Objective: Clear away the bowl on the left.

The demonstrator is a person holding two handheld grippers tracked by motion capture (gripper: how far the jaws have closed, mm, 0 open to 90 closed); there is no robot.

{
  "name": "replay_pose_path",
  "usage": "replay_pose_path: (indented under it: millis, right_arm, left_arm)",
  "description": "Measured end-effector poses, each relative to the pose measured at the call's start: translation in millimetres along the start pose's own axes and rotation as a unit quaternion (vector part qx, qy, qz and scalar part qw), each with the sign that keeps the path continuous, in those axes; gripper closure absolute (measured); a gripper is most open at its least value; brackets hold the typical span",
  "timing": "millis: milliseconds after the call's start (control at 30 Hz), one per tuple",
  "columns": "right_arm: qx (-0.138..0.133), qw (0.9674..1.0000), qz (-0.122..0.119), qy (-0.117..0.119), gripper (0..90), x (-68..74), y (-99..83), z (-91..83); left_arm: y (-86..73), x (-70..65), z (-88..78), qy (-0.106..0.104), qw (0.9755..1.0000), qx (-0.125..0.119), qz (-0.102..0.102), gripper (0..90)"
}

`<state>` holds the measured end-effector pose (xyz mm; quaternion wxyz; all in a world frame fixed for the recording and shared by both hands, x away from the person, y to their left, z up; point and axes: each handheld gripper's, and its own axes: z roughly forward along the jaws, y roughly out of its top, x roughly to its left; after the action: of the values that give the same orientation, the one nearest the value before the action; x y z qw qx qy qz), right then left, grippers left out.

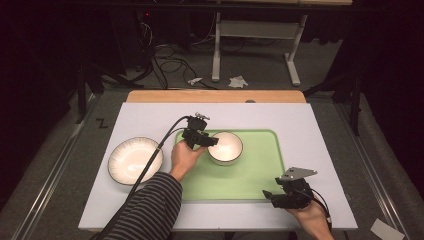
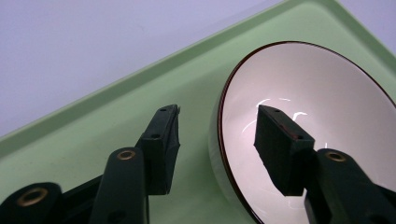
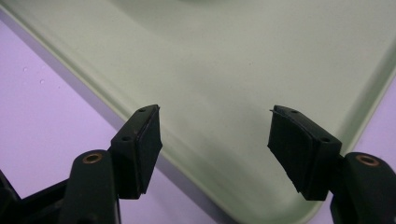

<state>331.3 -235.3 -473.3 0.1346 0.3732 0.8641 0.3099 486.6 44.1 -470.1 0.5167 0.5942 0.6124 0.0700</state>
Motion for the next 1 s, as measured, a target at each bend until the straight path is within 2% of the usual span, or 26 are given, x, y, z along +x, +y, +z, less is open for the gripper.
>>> replay_pose_path:
  millis: [167, 333, 700, 1000]
  right_arm:
    - [-0.005, 1.0, 0.002, -0.001, 36.4, -1.2, 2.2, 0.1]
    - [-0.005, 1.0, -0.001, -0.001, 36.7, -1.1, 3.9, 0.6]
    - [-0.01, 0.9999, 0.002, 0.007, 37.1, -2.4, 7.1, 2.3]
    - [-0.006, 0.9998, -0.01, 0.014, 37.2, -2.1, 12.2, 7.0]
  left_arm:
    - [0.1, 0.7, -6.0, 0.008, 0.9998, -0.005, 0.02, 48.8]
    - [1.7, 0.3, -13.2, 0.007, 0.9996, -0.014, 0.024, 48.6]
    - [4.5, -1.8, -26.4, -0.004, 0.9994, -0.024, 0.024, 48.2]
    - [6.8, -0.3, -39.4, -0.005, 0.9991, -0.035, 0.021, 47.3]
